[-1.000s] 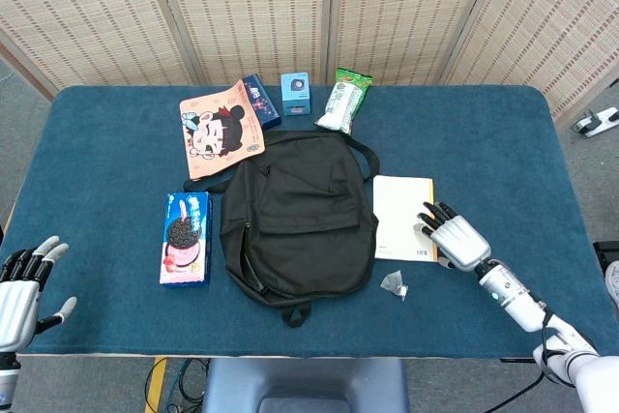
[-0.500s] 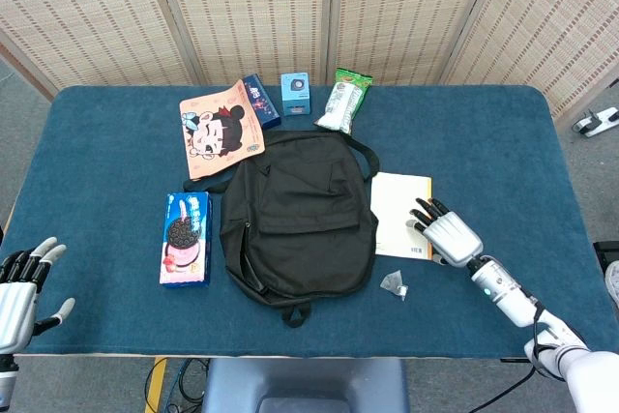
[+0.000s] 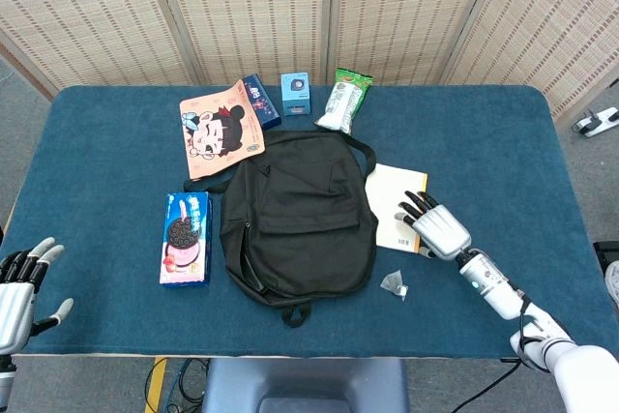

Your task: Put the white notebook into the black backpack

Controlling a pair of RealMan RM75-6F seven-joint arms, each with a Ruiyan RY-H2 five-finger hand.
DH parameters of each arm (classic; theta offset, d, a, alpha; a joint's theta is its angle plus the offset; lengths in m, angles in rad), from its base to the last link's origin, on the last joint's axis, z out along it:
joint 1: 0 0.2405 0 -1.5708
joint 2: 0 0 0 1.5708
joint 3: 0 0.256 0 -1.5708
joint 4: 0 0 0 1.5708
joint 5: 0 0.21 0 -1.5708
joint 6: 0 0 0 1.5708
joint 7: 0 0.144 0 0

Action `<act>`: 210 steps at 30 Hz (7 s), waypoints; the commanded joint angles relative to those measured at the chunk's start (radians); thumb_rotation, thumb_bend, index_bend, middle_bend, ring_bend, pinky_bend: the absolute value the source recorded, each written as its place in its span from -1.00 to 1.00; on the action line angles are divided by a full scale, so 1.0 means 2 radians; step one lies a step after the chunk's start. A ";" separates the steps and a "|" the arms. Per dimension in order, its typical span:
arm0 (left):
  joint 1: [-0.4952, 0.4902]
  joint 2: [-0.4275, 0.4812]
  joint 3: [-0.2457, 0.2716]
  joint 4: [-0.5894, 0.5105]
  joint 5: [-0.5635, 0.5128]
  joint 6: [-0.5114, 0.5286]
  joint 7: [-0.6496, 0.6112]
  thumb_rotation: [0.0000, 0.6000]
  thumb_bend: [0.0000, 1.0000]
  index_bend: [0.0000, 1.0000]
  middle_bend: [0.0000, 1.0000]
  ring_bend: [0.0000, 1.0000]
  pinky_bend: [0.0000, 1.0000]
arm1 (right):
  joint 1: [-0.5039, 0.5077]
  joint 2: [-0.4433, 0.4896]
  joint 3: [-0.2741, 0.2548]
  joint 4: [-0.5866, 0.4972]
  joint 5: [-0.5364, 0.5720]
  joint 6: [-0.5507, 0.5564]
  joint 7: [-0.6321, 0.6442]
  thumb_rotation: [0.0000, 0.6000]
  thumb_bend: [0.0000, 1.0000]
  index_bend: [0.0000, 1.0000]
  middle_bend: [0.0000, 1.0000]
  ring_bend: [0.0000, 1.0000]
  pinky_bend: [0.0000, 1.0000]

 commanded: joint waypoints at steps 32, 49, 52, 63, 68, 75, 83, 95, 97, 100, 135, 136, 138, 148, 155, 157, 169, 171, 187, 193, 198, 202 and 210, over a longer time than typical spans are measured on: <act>0.000 -0.001 0.001 0.002 0.000 -0.004 -0.013 1.00 -0.52 -0.59 -0.76 -0.73 -0.79 | 0.021 -0.070 0.030 0.029 0.030 0.013 0.013 1.00 -0.32 -0.20 -0.49 -0.85 -0.78; -0.006 -0.002 -0.001 0.007 0.002 -0.011 -0.016 1.00 -0.52 -0.59 -0.76 -0.73 -0.79 | 0.021 -0.067 0.030 0.042 0.039 0.007 0.019 1.00 -0.33 0.26 -0.28 -0.74 -0.78; -0.012 0.002 -0.003 0.007 0.005 -0.016 -0.016 1.00 -0.52 -0.59 -0.76 -0.73 -0.79 | 0.020 -0.063 0.029 0.043 0.037 0.011 0.017 1.00 -0.30 0.34 -0.23 -0.70 -0.78; -0.061 0.022 -0.015 0.008 0.028 -0.063 -0.045 1.00 -0.52 -0.59 -0.76 -0.73 -0.79 | 0.004 -0.005 0.036 0.001 0.034 0.079 -0.018 1.00 -0.07 0.53 -0.11 -0.61 -0.74; -0.093 0.029 -0.018 0.011 0.040 -0.099 -0.071 1.00 -0.52 -0.58 -0.76 -0.73 -0.79 | -0.005 0.034 0.049 -0.041 0.040 0.108 -0.043 1.00 -0.06 0.54 -0.09 -0.60 -0.74; -0.143 0.038 -0.020 0.007 0.069 -0.145 -0.110 1.00 -0.52 -0.57 -0.76 -0.72 -0.79 | -0.014 0.099 0.069 -0.111 0.051 0.134 -0.084 1.00 -0.07 0.55 -0.08 -0.59 -0.74; -0.209 0.022 -0.021 0.008 0.109 -0.192 -0.147 1.00 -0.52 -0.54 -0.76 -0.68 -0.79 | -0.025 0.172 0.094 -0.193 0.060 0.163 -0.131 1.00 -0.09 0.56 -0.07 -0.58 -0.74; -0.297 -0.021 -0.012 0.001 0.149 -0.256 -0.178 1.00 -0.52 -0.55 -0.76 -0.68 -0.79 | -0.048 0.227 0.113 -0.266 0.071 0.181 -0.170 1.00 -0.13 0.56 -0.07 -0.58 -0.74; -0.312 -0.033 -0.014 0.003 0.148 -0.269 -0.177 1.00 -0.52 -0.55 -0.76 -0.68 -0.79 | -0.051 0.231 0.114 -0.271 0.072 0.180 -0.173 1.00 -0.13 0.56 -0.07 -0.58 -0.74; -0.330 -0.051 -0.018 0.011 0.137 -0.290 -0.175 1.00 -0.52 -0.55 -0.76 -0.68 -0.79 | -0.054 0.234 0.114 -0.276 0.072 0.180 -0.175 1.00 -0.13 0.56 -0.07 -0.58 -0.74; -0.424 -0.160 -0.019 0.055 -0.070 -0.452 -0.001 1.00 -0.52 -0.74 -0.76 -0.72 -0.79 | -0.064 0.213 0.119 -0.244 0.067 0.169 -0.149 1.00 -0.13 0.56 -0.07 -0.58 -0.74; -0.425 -0.163 -0.017 0.056 -0.074 -0.452 0.004 1.00 -0.52 -0.74 -0.76 -0.72 -0.79 | -0.064 0.212 0.119 -0.244 0.067 0.169 -0.147 1.00 -0.13 0.56 -0.07 -0.58 -0.74; -0.427 -0.169 -0.017 0.058 -0.080 -0.453 0.009 1.00 -0.52 -0.75 -0.76 -0.72 -0.79 | -0.064 0.209 0.120 -0.243 0.067 0.170 -0.145 1.00 -0.13 0.56 -0.07 -0.58 -0.74; -0.430 -0.212 -0.026 0.101 -0.099 -0.435 0.004 1.00 -0.52 -0.68 -0.76 -0.72 -0.79 | -0.065 0.202 0.121 -0.237 0.066 0.172 -0.139 1.00 -0.13 0.56 -0.07 -0.58 -0.74; -0.424 -0.231 -0.029 0.124 -0.099 -0.417 -0.014 1.00 -0.52 -0.58 -0.76 -0.70 -0.79 | -0.067 0.198 0.122 -0.231 0.068 0.172 -0.134 1.00 -0.13 0.56 -0.07 -0.57 -0.74; -0.420 -0.238 -0.031 0.131 -0.097 -0.407 -0.026 1.00 -0.52 -0.54 -0.76 -0.68 -0.79 | -0.067 0.196 0.122 -0.229 0.068 0.171 -0.133 1.00 -0.13 0.56 -0.07 -0.57 -0.73; -0.412 -0.263 -0.040 0.159 -0.079 -0.379 -0.086 1.00 -0.43 -0.06 -0.61 -0.53 -0.79 | -0.071 0.190 0.124 -0.222 0.073 0.173 -0.127 1.00 -0.13 0.56 -0.07 -0.57 -0.72; -0.412 -0.265 -0.040 0.165 -0.078 -0.379 -0.091 1.00 -0.34 0.01 -0.58 -0.50 -0.79 | -0.072 0.189 0.124 -0.220 0.074 0.172 -0.126 1.00 -0.13 0.56 -0.07 -0.57 -0.72; -0.398 -0.276 -0.063 0.185 -0.097 -0.350 -0.119 1.00 -0.04 0.54 -0.30 -0.43 -0.76 | -0.071 0.201 0.133 -0.238 0.068 0.189 -0.122 1.00 -0.13 0.56 -0.07 -0.57 -0.72; -0.391 -0.266 -0.100 0.177 -0.140 -0.341 -0.137 1.00 -0.03 0.54 -0.30 -0.42 -0.75 | -0.075 0.216 0.135 -0.282 0.051 0.216 -0.120 1.00 -0.13 0.56 -0.07 -0.57 -0.72; -0.395 -0.257 -0.126 0.175 -0.185 -0.349 -0.122 1.00 -0.03 0.53 -0.30 -0.42 -0.75 | -0.074 0.236 0.141 -0.345 0.028 0.243 -0.121 1.00 -0.13 0.56 -0.07 -0.57 -0.72; -0.405 -0.259 -0.141 0.186 -0.229 -0.357 -0.090 1.00 -0.03 0.52 -0.30 -0.42 -0.75 | -0.070 0.253 0.143 -0.396 -0.001 0.260 -0.133 1.00 -0.13 0.56 -0.07 -0.56 -0.72; -0.427 -0.268 -0.166 0.209 -0.302 -0.365 -0.042 1.00 -0.03 0.52 -0.30 -0.42 -0.75 | -0.059 0.266 0.143 -0.478 -0.042 0.262 -0.137 1.00 -0.13 0.57 -0.05 -0.54 -0.72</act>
